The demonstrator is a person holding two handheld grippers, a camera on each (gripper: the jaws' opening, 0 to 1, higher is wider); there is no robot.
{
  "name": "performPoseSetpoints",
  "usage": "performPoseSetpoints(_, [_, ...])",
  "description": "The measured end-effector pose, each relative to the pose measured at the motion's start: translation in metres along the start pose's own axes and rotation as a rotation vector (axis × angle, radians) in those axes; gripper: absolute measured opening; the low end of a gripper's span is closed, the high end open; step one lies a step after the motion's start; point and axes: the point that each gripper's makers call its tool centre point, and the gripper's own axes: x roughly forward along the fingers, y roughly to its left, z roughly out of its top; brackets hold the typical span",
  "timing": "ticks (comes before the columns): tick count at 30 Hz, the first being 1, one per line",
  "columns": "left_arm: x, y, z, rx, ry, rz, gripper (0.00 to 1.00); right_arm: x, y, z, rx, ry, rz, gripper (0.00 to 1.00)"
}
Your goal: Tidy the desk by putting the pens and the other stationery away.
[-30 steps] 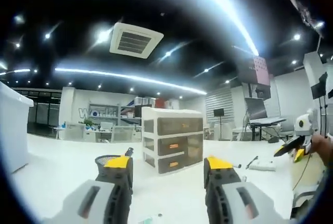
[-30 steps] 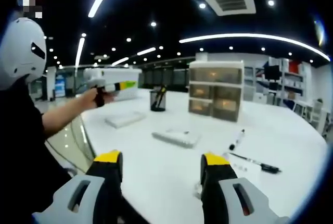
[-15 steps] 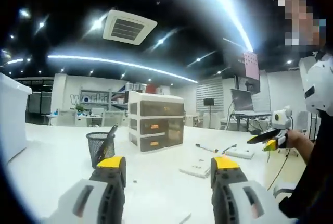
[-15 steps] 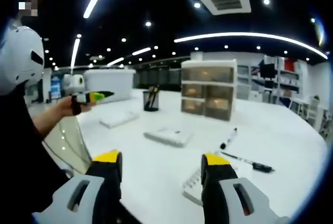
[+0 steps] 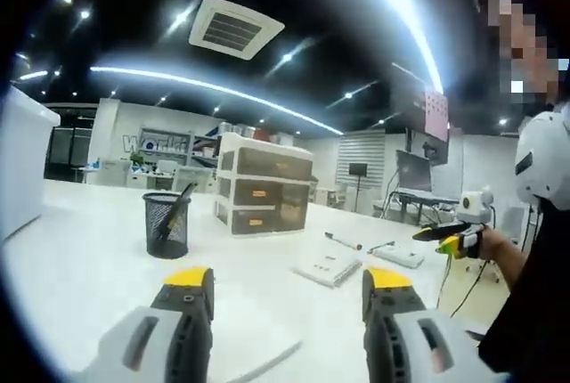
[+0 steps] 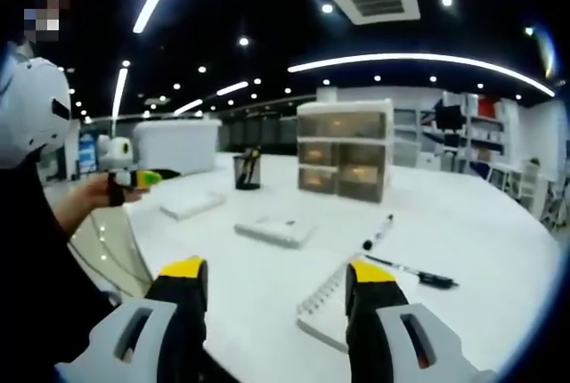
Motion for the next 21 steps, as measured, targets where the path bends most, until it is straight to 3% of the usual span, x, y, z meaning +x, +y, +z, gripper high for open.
performPoseSetpoints(6, [0.007, -0.014, 0.002, -0.025, 0.019, -0.044, 0.68, -0.003, -0.005, -0.003, 0.008, 0.003, -0.015, 0.59])
performPoseSetpoints(8, [0.012, -0.022, -0.005, -0.116, 0.072, -0.078, 0.68, -0.004, -0.006, -0.004, 0.010, 0.003, -0.020, 0.59])
performPoseSetpoints(9, [0.015, -0.026, -0.007, -0.124, 0.093, -0.096, 0.68, -0.005, -0.006, -0.004, 0.011, 0.002, -0.021, 0.59])
performPoseSetpoints(13, [0.024, -0.032, -0.010, -0.048, 0.152, -0.105, 0.68, -0.006, -0.008, -0.006, 0.015, 0.000, -0.025, 0.59])
performPoseSetpoints(17, [0.031, -0.041, -0.005, -0.052, 0.169, -0.135, 0.68, -0.008, -0.008, -0.007, 0.020, -0.002, -0.028, 0.59])
performPoseSetpoints(21, [0.040, -0.051, -0.005, -0.025, 0.226, -0.170, 0.69, -0.011, -0.010, -0.009, 0.022, -0.001, -0.033, 0.59])
